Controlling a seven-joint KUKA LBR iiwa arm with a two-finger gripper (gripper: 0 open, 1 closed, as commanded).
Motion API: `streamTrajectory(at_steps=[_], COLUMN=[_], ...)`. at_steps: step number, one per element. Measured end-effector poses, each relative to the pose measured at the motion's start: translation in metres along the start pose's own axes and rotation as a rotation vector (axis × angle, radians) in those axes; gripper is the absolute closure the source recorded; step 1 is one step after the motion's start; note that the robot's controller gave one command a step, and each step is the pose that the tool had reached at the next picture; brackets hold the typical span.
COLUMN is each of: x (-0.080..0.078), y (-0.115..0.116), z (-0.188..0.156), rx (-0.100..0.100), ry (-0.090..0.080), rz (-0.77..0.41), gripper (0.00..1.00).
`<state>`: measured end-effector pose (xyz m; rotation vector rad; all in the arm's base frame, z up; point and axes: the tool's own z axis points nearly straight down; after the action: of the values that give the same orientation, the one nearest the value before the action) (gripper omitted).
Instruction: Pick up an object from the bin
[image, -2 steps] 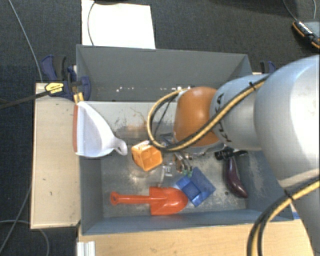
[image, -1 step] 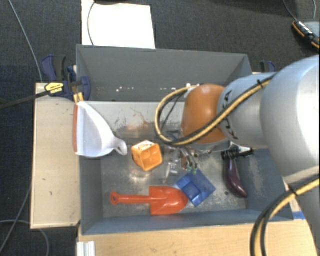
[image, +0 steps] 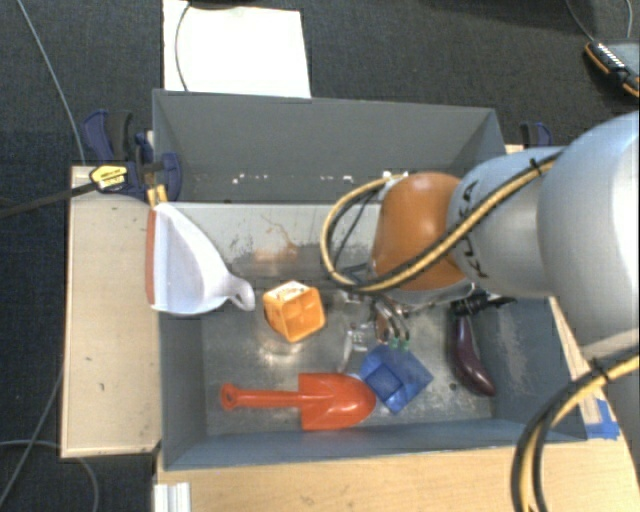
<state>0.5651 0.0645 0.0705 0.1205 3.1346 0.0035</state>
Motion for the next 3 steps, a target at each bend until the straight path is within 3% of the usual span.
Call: streamTrajectory(at_steps=[1,2,3], x=[0.0,0.003,0.019], y=[0.0,-0.015,-0.008], z=[-0.036,0.002,0.0], rx=[-0.003,0.0,0.0], ry=[-0.004,0.001,-0.008], rz=[0.079,-0.038,-0.059], gripper=[0.0,0.0,0.0])
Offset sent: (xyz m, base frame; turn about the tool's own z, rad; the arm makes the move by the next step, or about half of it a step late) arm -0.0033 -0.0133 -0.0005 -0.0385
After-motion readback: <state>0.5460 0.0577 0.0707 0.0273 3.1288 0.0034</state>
